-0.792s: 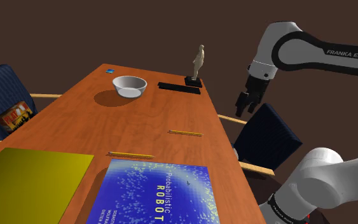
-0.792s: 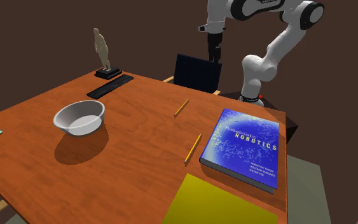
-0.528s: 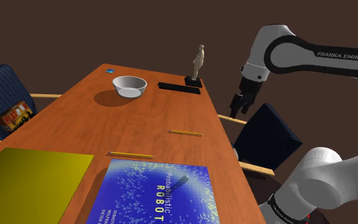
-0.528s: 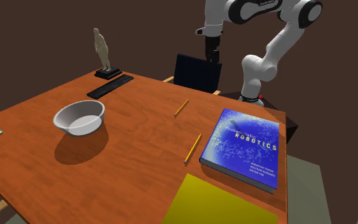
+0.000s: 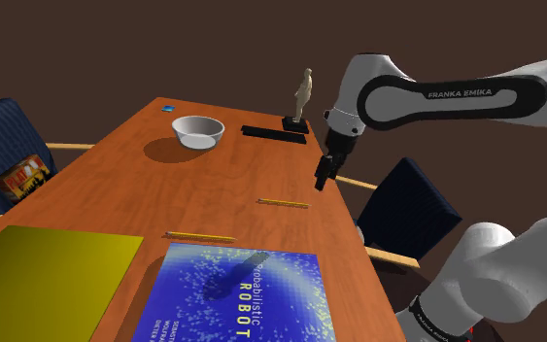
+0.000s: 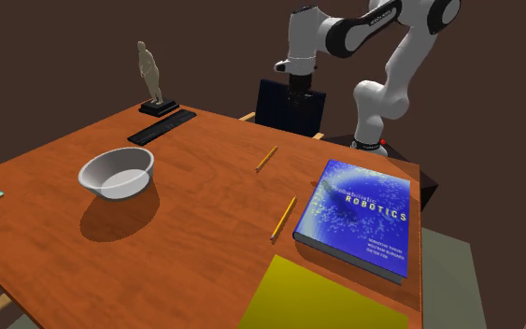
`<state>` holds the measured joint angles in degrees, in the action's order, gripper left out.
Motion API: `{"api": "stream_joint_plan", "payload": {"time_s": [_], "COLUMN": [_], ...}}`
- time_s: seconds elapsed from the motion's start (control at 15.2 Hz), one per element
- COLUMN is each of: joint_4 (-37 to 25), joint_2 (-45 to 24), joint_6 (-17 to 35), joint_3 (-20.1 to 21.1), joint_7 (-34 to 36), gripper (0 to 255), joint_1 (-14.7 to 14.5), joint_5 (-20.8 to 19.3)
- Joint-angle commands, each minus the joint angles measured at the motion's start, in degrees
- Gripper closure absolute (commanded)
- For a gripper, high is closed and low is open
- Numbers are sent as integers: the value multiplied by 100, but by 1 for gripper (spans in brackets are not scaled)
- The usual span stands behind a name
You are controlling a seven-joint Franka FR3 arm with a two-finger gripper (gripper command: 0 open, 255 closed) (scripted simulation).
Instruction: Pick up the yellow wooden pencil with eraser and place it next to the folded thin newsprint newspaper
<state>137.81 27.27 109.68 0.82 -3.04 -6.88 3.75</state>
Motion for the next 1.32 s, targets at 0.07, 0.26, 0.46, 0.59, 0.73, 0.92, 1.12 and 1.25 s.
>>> {"api": "stream_joint_plan", "payload": {"time_s": [0.07, 0.26, 0.46, 0.59, 0.73, 0.92, 1.12, 1.25], "joint_4": [-100, -283, -493, -646, -807, -1062, -1329, -1513], "joint_2": [-446, -928, -1400, -1709, -2012, -2457, -2890, -3172], "joint_6": [431, 807, 1147, 1356, 1550, 1816, 2054, 2199], "joint_3": [124, 257, 401, 504, 609, 771, 935, 1042], "joint_7": [-261, -511, -751, -902, -1046, -1246, -1426, -1535], "gripper": [0, 0, 0, 0, 0, 0, 0, 0], "joint_1": [-219, -421, -609, -727, -841, -1006, -1168, -1279], "joint_5": [71, 123, 154, 160, 153, 113, 37, -34]}}
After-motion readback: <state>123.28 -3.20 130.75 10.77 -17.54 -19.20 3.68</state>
